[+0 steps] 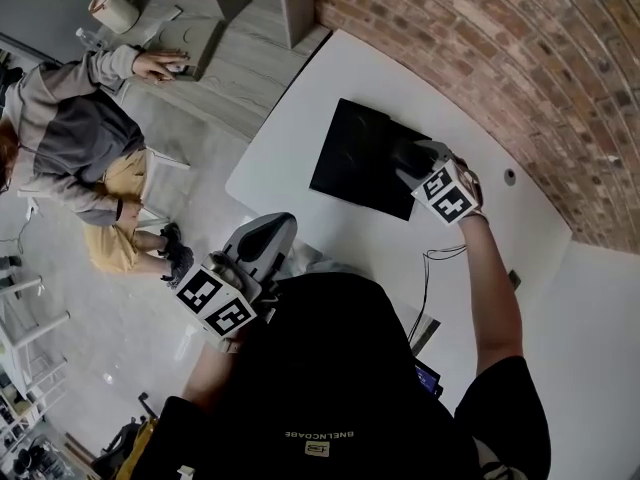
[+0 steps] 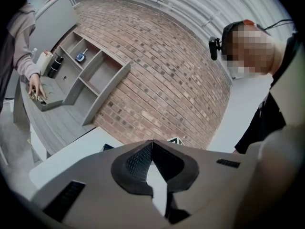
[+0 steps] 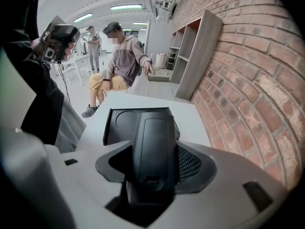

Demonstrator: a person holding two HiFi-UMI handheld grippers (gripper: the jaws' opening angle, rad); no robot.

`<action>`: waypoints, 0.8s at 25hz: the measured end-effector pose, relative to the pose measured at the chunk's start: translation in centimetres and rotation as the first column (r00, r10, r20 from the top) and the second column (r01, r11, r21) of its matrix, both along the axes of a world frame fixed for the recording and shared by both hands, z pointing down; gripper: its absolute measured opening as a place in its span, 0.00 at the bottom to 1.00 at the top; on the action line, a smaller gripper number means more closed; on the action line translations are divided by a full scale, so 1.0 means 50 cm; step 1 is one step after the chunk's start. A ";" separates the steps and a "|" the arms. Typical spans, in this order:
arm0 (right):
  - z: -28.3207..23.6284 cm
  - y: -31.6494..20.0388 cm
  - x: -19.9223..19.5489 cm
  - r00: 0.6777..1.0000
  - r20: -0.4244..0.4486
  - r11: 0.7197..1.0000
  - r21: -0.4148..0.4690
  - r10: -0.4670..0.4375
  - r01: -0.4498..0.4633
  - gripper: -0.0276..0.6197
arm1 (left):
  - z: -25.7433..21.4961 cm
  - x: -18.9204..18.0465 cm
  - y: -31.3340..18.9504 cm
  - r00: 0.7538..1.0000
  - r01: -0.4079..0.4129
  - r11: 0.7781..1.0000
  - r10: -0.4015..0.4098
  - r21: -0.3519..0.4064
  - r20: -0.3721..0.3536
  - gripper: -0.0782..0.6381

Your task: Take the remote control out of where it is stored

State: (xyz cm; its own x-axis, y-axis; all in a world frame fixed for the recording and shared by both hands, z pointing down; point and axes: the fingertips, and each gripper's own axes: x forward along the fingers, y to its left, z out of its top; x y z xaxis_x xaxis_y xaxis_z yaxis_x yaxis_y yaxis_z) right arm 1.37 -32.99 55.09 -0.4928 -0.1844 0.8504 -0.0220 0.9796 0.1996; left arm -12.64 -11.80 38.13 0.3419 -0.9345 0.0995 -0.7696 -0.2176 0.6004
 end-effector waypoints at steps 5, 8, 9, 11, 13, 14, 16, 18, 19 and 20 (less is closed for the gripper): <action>-0.084 0.009 0.001 0.988 0.135 0.998 -0.016 0.069 -0.067 0.42 | -0.006 0.026 -0.019 0.998 -0.065 0.998 0.065 0.013 0.005 0.12; -0.140 0.014 0.008 0.966 0.231 0.993 -0.014 0.114 -0.114 0.42 | -0.009 0.043 -0.031 0.994 -0.111 0.993 0.111 0.025 0.008 0.12; -0.160 0.017 0.011 0.957 0.262 0.992 -0.017 0.125 -0.125 0.42 | -0.010 0.048 -0.034 0.992 -0.124 0.992 0.124 0.028 0.007 0.12; -0.198 0.026 0.016 0.937 0.318 0.989 -0.027 0.146 -0.145 0.42 | -0.013 0.058 -0.039 0.989 -0.147 0.989 0.147 0.032 0.005 0.12; -0.235 0.037 0.022 0.916 0.367 0.986 -0.031 0.164 -0.164 0.42 | -0.017 0.069 -0.045 0.985 -0.170 0.985 0.170 0.036 0.008 0.12; -0.252 0.042 0.026 0.905 0.390 0.984 -0.033 0.172 -0.173 0.42 | -0.019 0.076 -0.047 0.983 -0.183 0.982 0.182 0.038 0.012 0.12; -0.284 0.052 0.037 0.879 0.437 0.980 -0.040 0.192 -0.195 0.42 | -0.024 0.089 -0.052 0.978 -0.210 0.977 0.209 0.044 0.018 0.12; -0.313 0.062 0.049 0.846 0.486 0.974 -0.056 0.218 -0.219 0.42 | -0.026 0.100 -0.058 0.972 -0.236 0.970 0.236 0.049 0.022 0.12; -0.327 0.067 0.055 0.828 0.511 0.971 -0.065 0.231 -0.231 0.42 | -0.026 0.105 -0.061 0.969 -0.249 0.967 0.248 0.052 0.023 0.12; -0.340 0.072 0.061 0.809 0.534 0.967 -0.074 0.244 -0.243 0.42 | -0.027 0.110 -0.063 0.965 -0.261 0.964 0.260 0.054 0.023 0.12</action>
